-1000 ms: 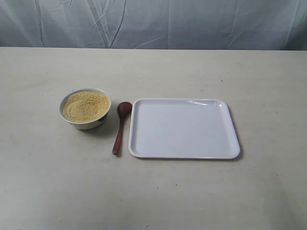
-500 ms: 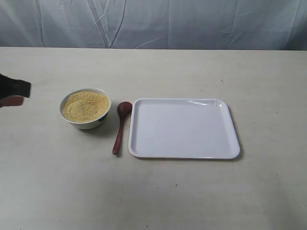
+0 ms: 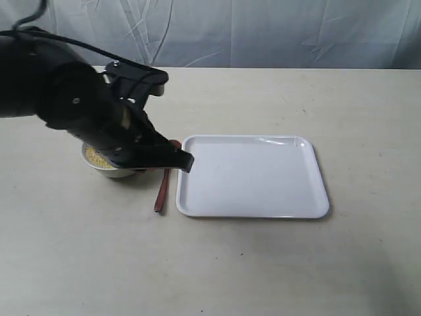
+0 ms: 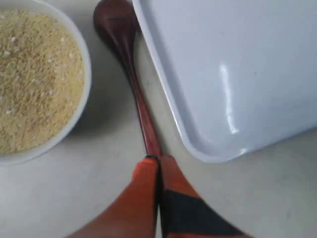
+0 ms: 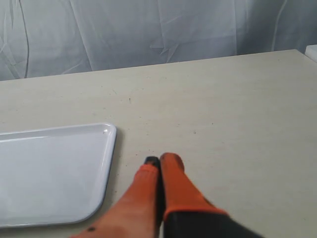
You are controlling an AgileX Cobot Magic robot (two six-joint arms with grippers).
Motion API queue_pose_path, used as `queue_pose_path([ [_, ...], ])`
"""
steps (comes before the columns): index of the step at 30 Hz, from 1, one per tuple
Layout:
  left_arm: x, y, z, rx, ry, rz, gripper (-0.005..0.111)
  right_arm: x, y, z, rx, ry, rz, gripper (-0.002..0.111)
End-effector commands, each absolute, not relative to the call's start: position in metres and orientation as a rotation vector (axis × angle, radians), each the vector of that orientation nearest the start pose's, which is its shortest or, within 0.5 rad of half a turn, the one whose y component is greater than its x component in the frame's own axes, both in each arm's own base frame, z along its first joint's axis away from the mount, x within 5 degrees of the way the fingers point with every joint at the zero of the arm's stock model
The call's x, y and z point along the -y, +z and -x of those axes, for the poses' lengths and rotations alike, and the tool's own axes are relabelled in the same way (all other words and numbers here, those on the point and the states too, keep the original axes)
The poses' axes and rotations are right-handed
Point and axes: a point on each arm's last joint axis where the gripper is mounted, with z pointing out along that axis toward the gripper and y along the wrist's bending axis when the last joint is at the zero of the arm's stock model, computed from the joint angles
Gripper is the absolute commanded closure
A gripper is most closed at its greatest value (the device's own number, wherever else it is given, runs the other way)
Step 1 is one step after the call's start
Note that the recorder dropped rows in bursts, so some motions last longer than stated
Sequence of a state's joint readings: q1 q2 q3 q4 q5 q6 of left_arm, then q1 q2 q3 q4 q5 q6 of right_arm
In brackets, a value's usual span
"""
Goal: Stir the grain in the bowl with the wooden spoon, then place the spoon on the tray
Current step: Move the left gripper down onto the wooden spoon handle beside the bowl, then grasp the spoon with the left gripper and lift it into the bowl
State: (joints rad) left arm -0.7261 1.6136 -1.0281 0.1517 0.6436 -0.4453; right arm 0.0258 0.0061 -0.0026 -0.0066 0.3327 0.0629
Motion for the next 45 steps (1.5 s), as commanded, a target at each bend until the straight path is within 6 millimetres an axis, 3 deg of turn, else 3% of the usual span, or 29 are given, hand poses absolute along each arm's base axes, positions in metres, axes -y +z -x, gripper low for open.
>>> queue_pose_path([
  [1,0.227,0.199,-0.264,-2.671,-0.170,-0.527,0.107,-0.001,0.184,-0.054,-1.810,0.054,-0.031,0.108],
  [4,0.232,0.180,-0.273,-2.679,-0.161,-0.437,0.094,-0.001,0.184,-0.054,-1.810,0.054,-0.031,0.108],
  [7,0.235,0.166,-0.278,-2.663,-0.130,-0.467,0.080,-0.001,0.184,-0.054,-1.810,0.054,-0.031,0.108],
  [9,0.235,0.162,-0.280,-2.657,-0.110,-0.489,0.076,-0.001,0.184,-0.054,-1.810,0.054,-0.031,0.108],
  [16,0.234,0.139,-0.287,-2.661,-0.024,-0.477,0.075,-0.001,0.184,-0.054,-1.808,0.054,-0.031,0.108],
  [30,0.236,0.141,-0.291,-2.625,-0.067,-0.366,0.075,-0.001,0.184,-0.054,-1.810,0.054,-0.031,0.108],
  [35,0.231,0.132,-0.289,-2.642,-0.028,-0.336,0.075,-0.001,0.184,-0.054,-1.810,0.054,-0.031,0.108],
  [38,0.232,0.112,-0.289,-2.691,0.003,-0.303,0.075,-0.001,0.184,-0.054,-1.810,0.054,-0.031,0.108],
  [45,0.234,0.112,-0.289,-2.691,-0.036,-0.283,0.080,-0.001,0.184,-0.054,-1.810,0.054,-0.031,0.108],
])
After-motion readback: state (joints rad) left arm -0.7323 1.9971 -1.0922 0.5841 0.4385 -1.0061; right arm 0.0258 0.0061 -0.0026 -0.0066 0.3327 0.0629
